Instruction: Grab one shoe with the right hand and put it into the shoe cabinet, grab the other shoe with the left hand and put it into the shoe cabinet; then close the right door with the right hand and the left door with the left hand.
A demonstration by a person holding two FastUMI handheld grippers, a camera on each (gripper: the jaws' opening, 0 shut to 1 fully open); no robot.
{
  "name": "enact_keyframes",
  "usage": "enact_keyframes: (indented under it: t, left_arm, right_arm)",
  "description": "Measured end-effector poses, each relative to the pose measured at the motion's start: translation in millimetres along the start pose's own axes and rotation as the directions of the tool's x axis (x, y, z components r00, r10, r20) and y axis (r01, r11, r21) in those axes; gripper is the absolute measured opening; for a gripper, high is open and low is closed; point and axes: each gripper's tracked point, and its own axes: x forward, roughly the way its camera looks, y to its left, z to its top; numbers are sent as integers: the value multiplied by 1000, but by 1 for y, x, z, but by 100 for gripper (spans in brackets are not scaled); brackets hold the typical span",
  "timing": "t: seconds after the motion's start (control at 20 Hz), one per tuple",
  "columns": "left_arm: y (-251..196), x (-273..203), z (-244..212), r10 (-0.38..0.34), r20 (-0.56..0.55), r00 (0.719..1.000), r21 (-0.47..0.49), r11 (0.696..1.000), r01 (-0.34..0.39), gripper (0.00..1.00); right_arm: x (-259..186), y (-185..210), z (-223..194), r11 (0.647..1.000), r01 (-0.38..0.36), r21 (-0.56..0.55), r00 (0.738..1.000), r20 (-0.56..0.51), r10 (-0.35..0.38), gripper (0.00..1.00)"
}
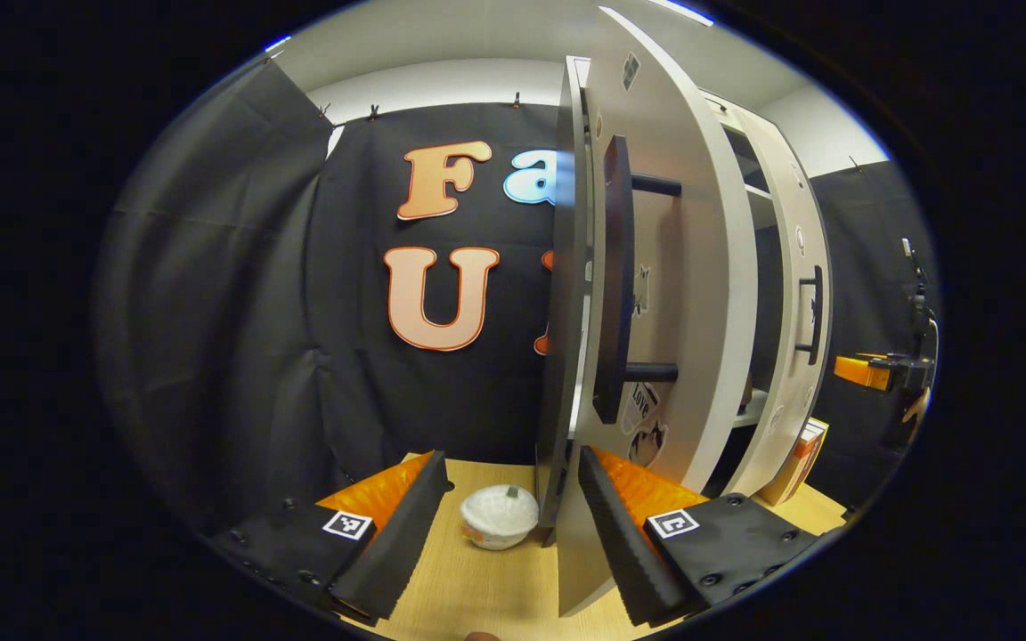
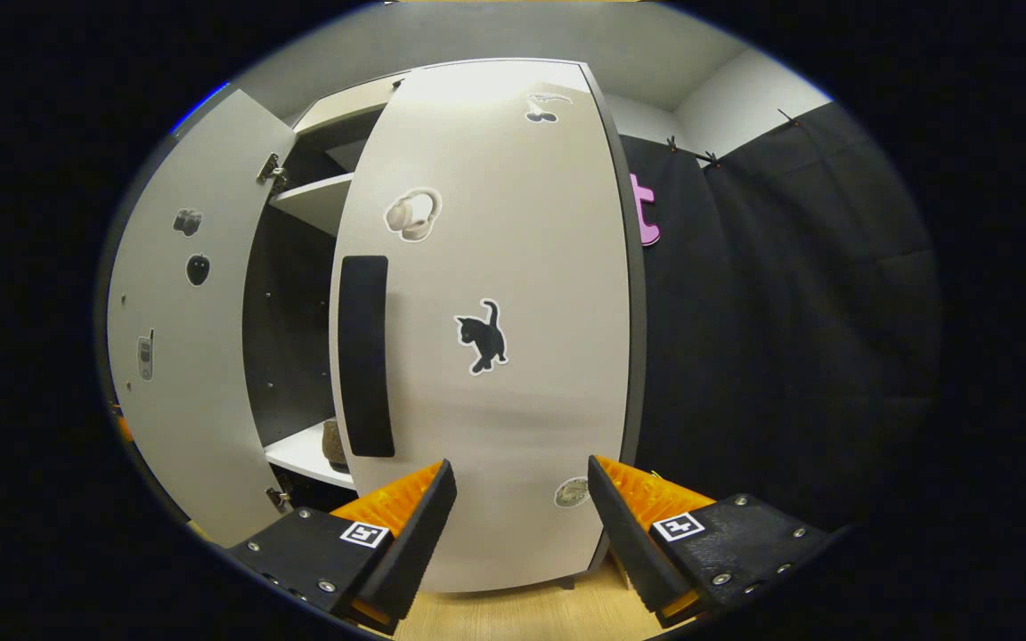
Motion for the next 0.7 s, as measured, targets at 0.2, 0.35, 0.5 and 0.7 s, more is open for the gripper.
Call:
enact_keyframes:
  t: [0.2, 0.35, 0.5, 0.7]
  left_arm:
    - [-25, 0, -3, -49, 2, 999, -12, 999, 49, 95]
    - [-56, 7, -8, -117, -11, 993, -33, 993, 116, 94]
    - [-84, 15, -7, -161, -13, 987, -25, 987, 161, 94]
    - [-105, 26, -7, -183, -13, 983, -17, 983, 183, 94]
  right_arm:
    - [-17, -6, 4, 1000, 0, 10, 1000, 9, 0, 92]
    - [-30, -16, 5, 1000, 12, 7, 1000, 14, -12, 92]
    - [-43, -27, 11, 1000, 18, 12, 1000, 25, -18, 92]
    - [-52, -37, 18, 1000, 16, 0, 999, 38, -16, 92]
